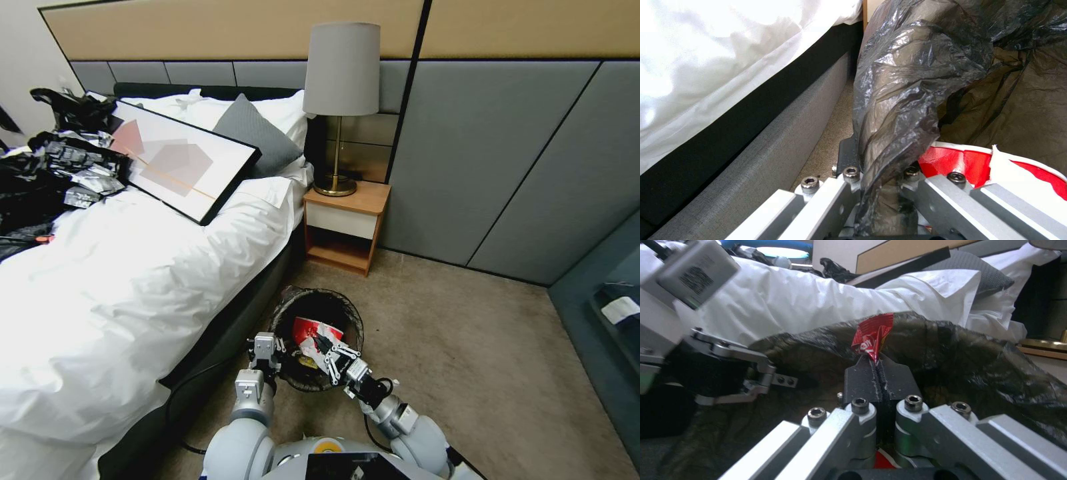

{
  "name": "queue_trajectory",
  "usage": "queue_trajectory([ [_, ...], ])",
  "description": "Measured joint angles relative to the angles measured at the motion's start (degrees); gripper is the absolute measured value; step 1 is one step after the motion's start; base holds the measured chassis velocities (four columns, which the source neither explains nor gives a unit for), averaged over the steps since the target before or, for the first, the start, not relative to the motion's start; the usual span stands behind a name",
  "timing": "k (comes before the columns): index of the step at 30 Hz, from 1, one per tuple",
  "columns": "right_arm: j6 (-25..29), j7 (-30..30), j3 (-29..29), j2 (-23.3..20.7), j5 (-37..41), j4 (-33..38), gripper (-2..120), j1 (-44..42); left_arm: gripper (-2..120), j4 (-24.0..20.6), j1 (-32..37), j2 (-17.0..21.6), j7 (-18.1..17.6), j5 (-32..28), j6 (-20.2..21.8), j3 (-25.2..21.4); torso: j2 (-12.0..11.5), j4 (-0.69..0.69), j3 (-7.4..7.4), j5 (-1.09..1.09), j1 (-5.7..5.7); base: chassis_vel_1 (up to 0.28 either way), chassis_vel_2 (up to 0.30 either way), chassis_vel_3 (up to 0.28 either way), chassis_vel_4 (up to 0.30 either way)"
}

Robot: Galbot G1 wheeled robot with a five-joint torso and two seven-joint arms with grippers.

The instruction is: Pick up the trash bin, then pick up the garbage from the floor and place it into the trash bin.

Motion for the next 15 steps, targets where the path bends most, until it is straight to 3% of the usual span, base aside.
queue_trajectory([
  [13, -0.6, 0.4, 0.3, 0.1, 0.0, 0.3, 44, 0.3, 0, 0.3, 0.1, -0.2, 0.1, 0.7, -0.1, 0.2, 0.0, 0.0, 0.0, 0.0, 0.0, 0.0, 0.0, 0.0, 0.0],
  [15, -0.6, 0.7, 0.4, -0.1, 0.0, 0.3, 56, 0.1, 0, 0.2, 0.3, -0.2, 0.5, 0.6, -0.1, 0.2, 0.0, 0.0, 0.0, 0.0, 0.0, 0.0, 0.0, 0.0, 0.0],
])
